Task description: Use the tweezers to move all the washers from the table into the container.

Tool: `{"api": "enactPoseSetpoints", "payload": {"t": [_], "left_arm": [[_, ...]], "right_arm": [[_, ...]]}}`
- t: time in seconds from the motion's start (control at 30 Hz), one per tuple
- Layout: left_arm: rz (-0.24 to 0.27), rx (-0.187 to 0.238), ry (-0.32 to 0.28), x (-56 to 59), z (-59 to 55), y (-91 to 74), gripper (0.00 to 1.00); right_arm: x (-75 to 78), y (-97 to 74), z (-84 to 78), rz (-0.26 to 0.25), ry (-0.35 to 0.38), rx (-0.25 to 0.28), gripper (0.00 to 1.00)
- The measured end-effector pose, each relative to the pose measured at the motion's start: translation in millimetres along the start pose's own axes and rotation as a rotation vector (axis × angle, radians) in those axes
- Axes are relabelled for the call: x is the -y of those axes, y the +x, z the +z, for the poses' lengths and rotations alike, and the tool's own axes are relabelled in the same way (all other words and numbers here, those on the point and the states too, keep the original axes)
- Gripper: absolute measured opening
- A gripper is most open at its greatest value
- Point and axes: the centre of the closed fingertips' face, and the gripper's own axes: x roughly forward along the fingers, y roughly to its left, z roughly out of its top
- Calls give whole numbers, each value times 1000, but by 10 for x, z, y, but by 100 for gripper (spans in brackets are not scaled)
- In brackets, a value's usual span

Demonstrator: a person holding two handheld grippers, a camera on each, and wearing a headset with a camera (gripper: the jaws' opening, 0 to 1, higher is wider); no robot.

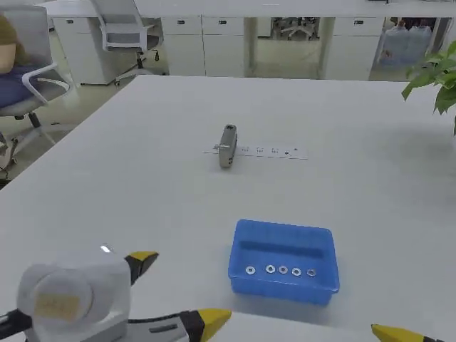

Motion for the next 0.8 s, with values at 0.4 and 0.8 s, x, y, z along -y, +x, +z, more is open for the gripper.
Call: {"api": "enactPoseSetpoints", "payload": {"t": [0.4,0.8], "left_arm": [[65,127,14,-51,249,-49,99],[66,146,-8,-74,287,-31,99]], "right_arm": [[114,-67,201,-59,37,99,99],[119,-51,192,-67,26,88,99]]}}
